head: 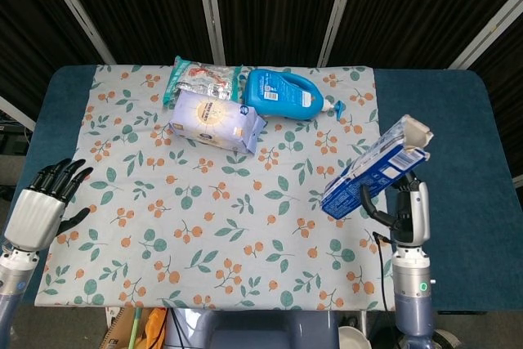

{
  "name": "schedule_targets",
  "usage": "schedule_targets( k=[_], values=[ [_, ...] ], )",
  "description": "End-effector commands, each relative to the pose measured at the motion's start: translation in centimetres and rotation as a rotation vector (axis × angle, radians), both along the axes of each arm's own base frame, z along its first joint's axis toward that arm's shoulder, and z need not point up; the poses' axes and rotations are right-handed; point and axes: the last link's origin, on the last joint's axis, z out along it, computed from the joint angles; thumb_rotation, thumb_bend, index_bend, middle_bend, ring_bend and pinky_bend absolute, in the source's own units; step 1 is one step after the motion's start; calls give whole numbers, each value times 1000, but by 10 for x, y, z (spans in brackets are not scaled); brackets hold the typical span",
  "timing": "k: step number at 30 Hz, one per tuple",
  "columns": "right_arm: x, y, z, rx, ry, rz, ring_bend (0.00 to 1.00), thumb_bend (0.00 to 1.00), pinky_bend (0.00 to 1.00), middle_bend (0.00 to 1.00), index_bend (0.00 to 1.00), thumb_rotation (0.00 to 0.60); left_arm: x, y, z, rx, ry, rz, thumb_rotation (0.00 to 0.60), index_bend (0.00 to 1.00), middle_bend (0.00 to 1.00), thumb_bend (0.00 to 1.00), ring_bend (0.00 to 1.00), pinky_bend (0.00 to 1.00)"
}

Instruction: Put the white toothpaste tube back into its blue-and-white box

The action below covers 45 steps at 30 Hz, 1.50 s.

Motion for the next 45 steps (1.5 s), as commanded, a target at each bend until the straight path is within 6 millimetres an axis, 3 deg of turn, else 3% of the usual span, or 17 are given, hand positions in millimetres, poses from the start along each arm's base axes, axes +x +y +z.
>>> schedule_targets(
  k=[1,10,21,27,32,42,45],
  values=[
    [-17,1,-5,30,276,-5,543,496,618,585,394,600,0,0,0,-1,-4,-2,600,186,162,121,167,251],
    [-59,20,-31,126,683,-3,543,496,618,585,393,600,1,-1,2,-6,-43,12,600,186,162,121,167,251],
    [-85,24,-61,158,1084,-16,543,495,618,585,393,600,0,-2,2,-13,-51,21,600,187,164,122,167,251],
    [-87,24,-72,197,1172,-33,517,494,589,585,387,600,0,-3,1,-21,-45,21,600,187,163,121,167,251],
    [-84,26,-82,254,1218,-30,387,495,441,494,230,600,1,-5,0,-30,-42,19,600,185,161,121,167,251],
    [-71,34,-91,300,1259,-11,309,484,368,402,152,600,3,-11,0,-42,-50,16,600,185,161,121,167,251],
    [-70,36,-93,310,1271,-4,223,437,292,310,52,600,3,-12,0,-45,-54,17,600,184,160,121,167,251]
  ],
)
